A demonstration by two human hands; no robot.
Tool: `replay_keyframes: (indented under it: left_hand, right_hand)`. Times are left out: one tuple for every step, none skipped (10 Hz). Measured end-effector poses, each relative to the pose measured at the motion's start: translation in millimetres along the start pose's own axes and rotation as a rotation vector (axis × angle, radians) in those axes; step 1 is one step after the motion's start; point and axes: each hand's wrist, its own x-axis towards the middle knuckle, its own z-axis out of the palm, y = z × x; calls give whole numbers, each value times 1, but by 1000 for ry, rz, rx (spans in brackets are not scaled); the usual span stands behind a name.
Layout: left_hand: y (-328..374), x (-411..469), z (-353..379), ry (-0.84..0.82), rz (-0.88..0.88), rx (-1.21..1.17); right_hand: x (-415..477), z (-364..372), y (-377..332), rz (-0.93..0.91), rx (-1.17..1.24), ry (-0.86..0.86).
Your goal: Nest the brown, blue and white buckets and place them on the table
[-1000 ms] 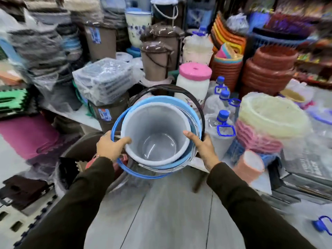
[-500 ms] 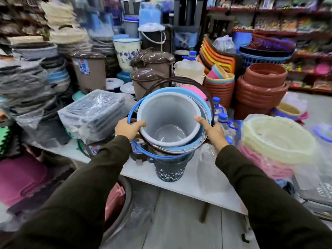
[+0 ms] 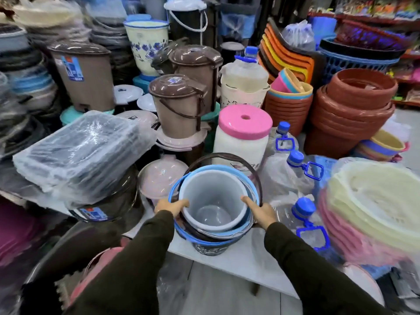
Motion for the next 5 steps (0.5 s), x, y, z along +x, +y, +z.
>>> replay_keyframes:
  left_hand:
    - [-19, 28, 10, -17, -62, -2]
    - [-16, 41, 11, -40, -80, 59]
    - [-10, 47, 8, -60, -46, 166]
    - [1, 53, 6, -67, 35, 287]
    - [22, 56, 6, -6, 164, 415]
  right_hand:
    - [3, 10, 6, 28, -61, 2]
    - [16, 22, 7, 29, -127, -16]
    - [3, 21, -13, 22, -235, -25]
    - [-9, 14, -30, -27, -433, 35]
    - [-10, 10, -43, -93, -454, 147]
